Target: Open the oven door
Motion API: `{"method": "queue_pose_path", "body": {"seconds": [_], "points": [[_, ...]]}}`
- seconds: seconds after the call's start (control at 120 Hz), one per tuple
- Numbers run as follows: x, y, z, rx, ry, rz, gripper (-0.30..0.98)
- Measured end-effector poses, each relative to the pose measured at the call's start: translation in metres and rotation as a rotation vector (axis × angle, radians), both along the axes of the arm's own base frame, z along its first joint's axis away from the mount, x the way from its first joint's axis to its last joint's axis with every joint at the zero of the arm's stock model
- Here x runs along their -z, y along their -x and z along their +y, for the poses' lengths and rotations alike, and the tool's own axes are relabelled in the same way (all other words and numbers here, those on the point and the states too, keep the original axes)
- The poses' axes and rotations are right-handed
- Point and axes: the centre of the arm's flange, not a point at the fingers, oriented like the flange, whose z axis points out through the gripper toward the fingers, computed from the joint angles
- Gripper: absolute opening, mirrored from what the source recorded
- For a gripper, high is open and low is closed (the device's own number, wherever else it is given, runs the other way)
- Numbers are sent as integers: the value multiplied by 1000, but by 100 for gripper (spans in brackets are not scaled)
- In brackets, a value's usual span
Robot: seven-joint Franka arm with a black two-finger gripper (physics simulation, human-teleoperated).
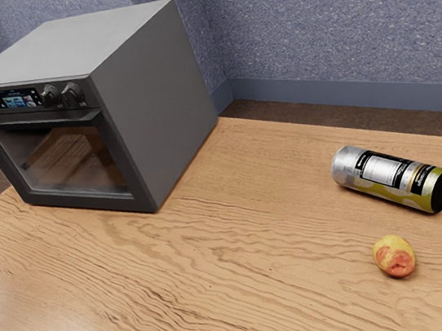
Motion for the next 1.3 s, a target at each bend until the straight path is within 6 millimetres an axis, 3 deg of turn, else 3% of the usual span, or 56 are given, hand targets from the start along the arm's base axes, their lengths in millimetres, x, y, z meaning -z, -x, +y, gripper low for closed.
{"method": "queue_pose_path", "body": {"seconds": [0.2, 0.533, 0.942, 1.183, 1.3], "points": [[8, -21, -3, 9, 0, -9, 68], [10, -33, 3, -2, -3, -25, 68], [44, -44, 15, -16, 30, 7, 68], [56, -46, 18, -24, 42, 10, 68], [63, -30, 13, -36, 61, 14, 68]]}}
